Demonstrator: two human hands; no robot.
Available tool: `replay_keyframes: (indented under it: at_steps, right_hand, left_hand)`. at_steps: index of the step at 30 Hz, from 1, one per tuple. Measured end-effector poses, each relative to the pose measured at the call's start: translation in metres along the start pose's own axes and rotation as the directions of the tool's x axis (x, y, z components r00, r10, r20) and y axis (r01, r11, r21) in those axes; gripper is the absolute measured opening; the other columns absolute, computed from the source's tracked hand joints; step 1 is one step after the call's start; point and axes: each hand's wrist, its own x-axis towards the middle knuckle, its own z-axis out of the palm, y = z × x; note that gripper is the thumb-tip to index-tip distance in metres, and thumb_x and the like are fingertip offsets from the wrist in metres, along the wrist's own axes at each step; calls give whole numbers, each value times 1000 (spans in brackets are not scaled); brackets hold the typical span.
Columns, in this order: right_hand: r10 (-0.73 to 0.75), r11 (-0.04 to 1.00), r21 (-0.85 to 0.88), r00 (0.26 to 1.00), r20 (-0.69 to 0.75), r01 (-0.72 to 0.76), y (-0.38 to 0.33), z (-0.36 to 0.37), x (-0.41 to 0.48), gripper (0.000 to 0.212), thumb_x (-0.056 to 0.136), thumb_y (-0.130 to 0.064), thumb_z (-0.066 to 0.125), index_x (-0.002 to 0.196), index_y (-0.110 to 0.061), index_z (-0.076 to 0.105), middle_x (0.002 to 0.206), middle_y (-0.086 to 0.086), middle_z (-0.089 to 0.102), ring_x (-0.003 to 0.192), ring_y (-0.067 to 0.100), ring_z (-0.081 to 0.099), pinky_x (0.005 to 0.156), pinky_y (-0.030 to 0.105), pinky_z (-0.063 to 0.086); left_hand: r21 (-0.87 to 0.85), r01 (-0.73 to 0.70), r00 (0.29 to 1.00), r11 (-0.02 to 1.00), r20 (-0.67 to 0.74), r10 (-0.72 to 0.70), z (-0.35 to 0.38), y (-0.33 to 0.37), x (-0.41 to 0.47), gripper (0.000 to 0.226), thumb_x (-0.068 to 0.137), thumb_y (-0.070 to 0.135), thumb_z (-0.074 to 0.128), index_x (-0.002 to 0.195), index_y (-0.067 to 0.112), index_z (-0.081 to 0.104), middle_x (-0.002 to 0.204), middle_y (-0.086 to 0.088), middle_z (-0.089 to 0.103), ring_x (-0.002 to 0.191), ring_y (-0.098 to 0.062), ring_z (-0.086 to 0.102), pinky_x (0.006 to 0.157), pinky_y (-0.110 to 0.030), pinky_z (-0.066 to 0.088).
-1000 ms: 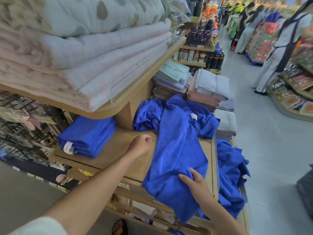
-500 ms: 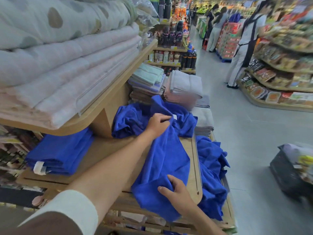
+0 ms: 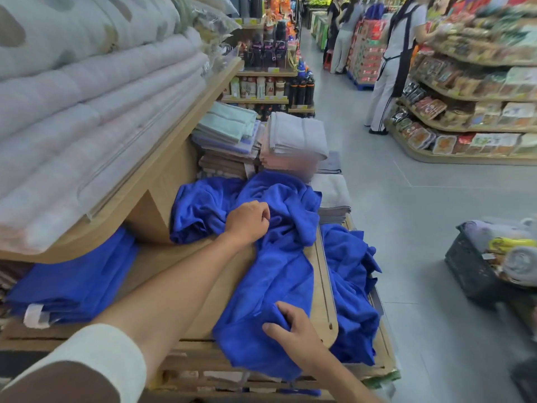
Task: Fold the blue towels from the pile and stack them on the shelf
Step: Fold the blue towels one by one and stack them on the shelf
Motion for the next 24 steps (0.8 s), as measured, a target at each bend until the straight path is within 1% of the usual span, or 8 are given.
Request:
replay_keyframes:
  at_steps: [6,10,14,17,19,21,23,24]
  right_hand:
    - [27,999,29,999,-38,-26,-2,-1,1,39,85,-17,64,63,-29,35,63,-12,34,62,5,34,60,21,30]
    - [46,999,23,997,-56,-45,-5,-2,2,39,85,-20,64,63,-32,35,63,-13,34,61,5,34,59,20,30]
    - [72,997,31,996,-58,-70,-6,-4,2,33,84,-22,64,68,-19,35,65,-6,35,63,9,35,60,24,30]
    - [71,997,36,996,-61,-69,-9,-5,3,34,84,-24,65,69,-17,35,66,-3,35,63,10,35,60,24,30]
    - [73,997,27,995,-63,-72,-10,-5,3,34,83,-26,65,68,-18,35,66,-3,36,63,10,36,61,24,31]
    - [68,998,14,996,-56,-67,-10,-6,3,35,83,-27,66,70,-15,36,67,-2,36,64,11,36,61,25,31]
    - [54,998,13,998,-42,-54,-9,-7,2,35,83,-26,66,71,-11,36,68,1,35,64,13,35,61,26,30]
    - [50,999,20,998,-31,-49,-9,-8,1,35,84,-25,66,72,-9,37,69,2,36,65,14,36,61,27,30]
  left_hand:
    - [189,23,993,982,106,-43,21,-5,13,45,83,61,53,109,24,57,116,-2,64,114,-29,58,76,-40,43]
    - [127,-232,938,965,-235,256,31,17,11,31,84,53,62,87,24,52,90,2,58,89,-28,59,66,-40,46]
    - [183,-224,964,957,188,189,46,29,12,43,78,69,61,99,31,60,101,4,63,100,-24,60,73,-39,52]
    - [167,-202,943,965,297,146,48,26,13,56,70,79,59,104,35,64,104,5,57,102,-21,53,80,-40,48]
    - [152,-266,920,952,334,203,44,23,8,43,73,74,63,93,36,59,99,6,53,101,-20,50,78,-40,41]
    - [53,-270,915,961,327,238,36,19,4,31,82,56,68,82,28,55,91,5,53,96,-22,53,75,-40,39]
    - [-308,-164,947,937,218,237,21,18,-3,31,88,34,71,76,13,51,78,-3,52,78,-21,51,71,-40,40]
    - [-542,-75,976,837,133,174,9,18,-8,31,87,23,70,72,10,46,72,-6,45,70,-20,44,68,-38,38]
